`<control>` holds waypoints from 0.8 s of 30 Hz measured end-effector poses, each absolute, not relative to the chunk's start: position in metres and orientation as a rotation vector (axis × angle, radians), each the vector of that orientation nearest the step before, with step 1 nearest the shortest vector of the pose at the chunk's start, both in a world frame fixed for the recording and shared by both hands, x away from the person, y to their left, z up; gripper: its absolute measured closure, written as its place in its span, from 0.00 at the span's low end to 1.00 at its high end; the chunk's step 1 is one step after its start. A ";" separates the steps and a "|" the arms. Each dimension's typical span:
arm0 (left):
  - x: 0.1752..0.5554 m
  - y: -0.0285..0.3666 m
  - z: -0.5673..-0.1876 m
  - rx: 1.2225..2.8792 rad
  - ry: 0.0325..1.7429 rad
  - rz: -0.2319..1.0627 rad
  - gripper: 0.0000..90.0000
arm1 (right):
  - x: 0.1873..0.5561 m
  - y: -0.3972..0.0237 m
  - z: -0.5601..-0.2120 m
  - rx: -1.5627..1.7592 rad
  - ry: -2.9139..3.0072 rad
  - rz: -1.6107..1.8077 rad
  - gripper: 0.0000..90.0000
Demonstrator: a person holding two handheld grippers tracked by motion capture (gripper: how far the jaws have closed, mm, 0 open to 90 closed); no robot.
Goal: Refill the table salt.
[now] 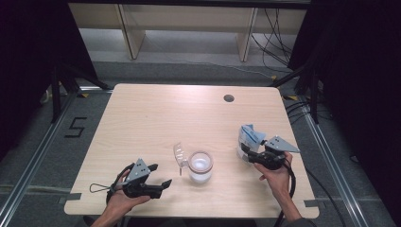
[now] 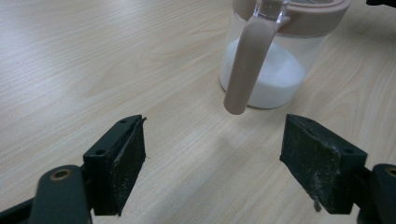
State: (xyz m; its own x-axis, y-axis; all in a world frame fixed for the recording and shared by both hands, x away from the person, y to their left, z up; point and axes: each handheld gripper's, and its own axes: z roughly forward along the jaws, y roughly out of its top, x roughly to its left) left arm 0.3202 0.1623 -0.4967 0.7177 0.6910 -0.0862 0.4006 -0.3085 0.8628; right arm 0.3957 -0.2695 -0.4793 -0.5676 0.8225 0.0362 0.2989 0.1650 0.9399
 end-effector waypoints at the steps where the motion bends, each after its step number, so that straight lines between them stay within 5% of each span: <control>1: 0.321 0.163 -0.497 1.944 0.831 0.373 0.24 | 0.394 -0.270 -0.478 1.068 1.956 1.399 0.40; 24: 0.323 0.161 -0.496 1.935 0.837 0.367 0.24 | 0.371 -0.280 -0.465 1.071 1.937 1.395 0.35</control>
State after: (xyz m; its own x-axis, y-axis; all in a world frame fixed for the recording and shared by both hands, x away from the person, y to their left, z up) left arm 0.3227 0.1612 -0.4961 0.7191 0.6890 -0.0907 0.3999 -0.3035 0.8648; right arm 0.3713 -0.2802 -0.4651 -0.5531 0.8324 0.0359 0.2977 0.1573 0.9416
